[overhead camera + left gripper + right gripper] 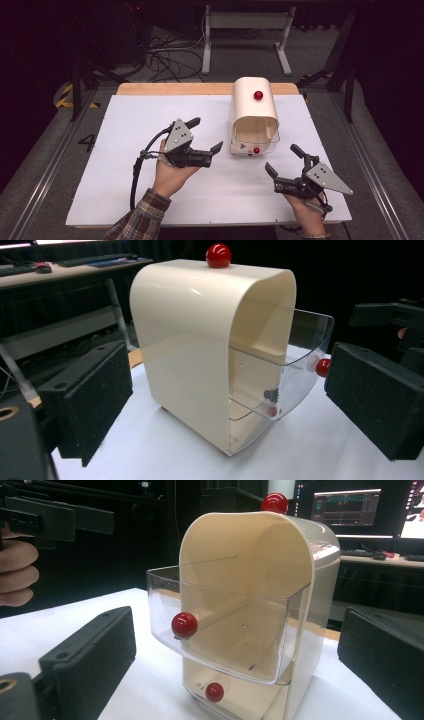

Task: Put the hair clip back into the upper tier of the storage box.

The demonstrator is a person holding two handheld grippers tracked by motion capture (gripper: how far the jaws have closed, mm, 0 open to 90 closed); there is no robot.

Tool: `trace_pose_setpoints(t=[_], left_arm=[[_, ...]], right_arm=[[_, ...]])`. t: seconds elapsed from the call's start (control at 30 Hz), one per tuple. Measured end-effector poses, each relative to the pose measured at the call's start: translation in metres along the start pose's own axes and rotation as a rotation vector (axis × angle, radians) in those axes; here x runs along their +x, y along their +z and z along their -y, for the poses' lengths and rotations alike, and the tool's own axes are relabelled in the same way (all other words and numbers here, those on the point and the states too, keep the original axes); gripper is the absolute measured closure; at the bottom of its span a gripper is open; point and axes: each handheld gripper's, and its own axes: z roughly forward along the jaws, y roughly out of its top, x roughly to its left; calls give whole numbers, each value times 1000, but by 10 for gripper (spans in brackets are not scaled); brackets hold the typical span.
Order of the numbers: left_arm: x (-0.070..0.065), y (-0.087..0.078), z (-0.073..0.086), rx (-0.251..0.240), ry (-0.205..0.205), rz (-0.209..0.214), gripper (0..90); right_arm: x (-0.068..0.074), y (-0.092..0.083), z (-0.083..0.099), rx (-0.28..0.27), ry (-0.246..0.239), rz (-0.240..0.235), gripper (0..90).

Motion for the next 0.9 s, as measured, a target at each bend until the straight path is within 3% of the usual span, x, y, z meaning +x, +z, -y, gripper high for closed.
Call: trace_pose_setpoints(t=[0.3,0.47,0.9], left_arm=[[7,-12,3,-28,-26,-2,60],[13,-22,7,-57,-61,-3,59],[27,-46,15,-90,-70,-35,59]], right_arm=[[1,0,0,-3,-1,3,30],[1,0,0,-3,-1,4,30],[3,2,2,2,-5,3,30]])
